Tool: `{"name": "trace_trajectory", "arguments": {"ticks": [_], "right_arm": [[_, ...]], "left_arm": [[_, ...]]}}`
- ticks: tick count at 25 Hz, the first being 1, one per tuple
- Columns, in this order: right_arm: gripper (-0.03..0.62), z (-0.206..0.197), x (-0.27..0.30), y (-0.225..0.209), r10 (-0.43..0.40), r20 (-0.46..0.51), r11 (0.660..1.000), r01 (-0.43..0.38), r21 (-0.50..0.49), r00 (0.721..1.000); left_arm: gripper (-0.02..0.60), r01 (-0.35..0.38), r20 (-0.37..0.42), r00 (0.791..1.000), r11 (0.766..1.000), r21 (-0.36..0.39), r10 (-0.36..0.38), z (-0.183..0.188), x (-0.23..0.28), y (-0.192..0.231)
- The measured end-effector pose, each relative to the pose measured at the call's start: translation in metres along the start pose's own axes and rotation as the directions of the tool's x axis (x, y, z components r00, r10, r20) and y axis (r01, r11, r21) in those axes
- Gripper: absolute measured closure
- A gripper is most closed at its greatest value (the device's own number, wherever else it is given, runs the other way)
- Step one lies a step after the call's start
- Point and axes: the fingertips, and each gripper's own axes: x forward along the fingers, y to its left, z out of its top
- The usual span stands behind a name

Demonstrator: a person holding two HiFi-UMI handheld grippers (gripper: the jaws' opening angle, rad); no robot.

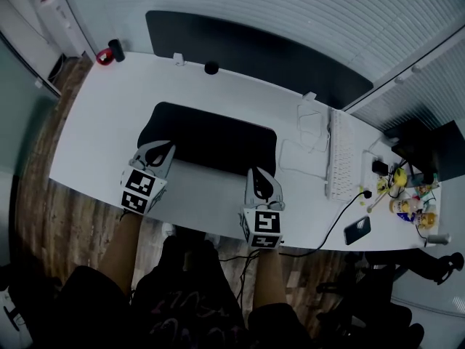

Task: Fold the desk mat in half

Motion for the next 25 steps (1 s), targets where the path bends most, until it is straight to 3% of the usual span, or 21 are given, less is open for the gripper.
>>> {"name": "trace_trajectory", "arguments": {"ticks": [4, 14, 25], "right_arm": [[0.585, 0.006, -0.008, 0.014, 0.024, 0.012, 1.0, -0.024, -0.004, 1.0], [0.585, 0.025, -0.031, 0.024, 0.02, 0.052, 1.0, -0.02, 0.013, 0.998], [0.585, 0.029, -0.059, 0.032, 0.004, 0.07, 0.998, -0.008, 0.055, 0.998]], "left_arm": [[0.584, 0.008, -0.006, 1.0, 1.0, 0.028, -0.007, -0.001, -0.013, -0.004], [0.584, -0.001, 0.029, 1.0, 1.0, -0.03, 0.002, -0.001, -0.051, -0.012], [0.583, -0.004, 0.069, 0.998, 0.999, -0.043, 0.007, 0.012, -0.077, -0.02]]}}
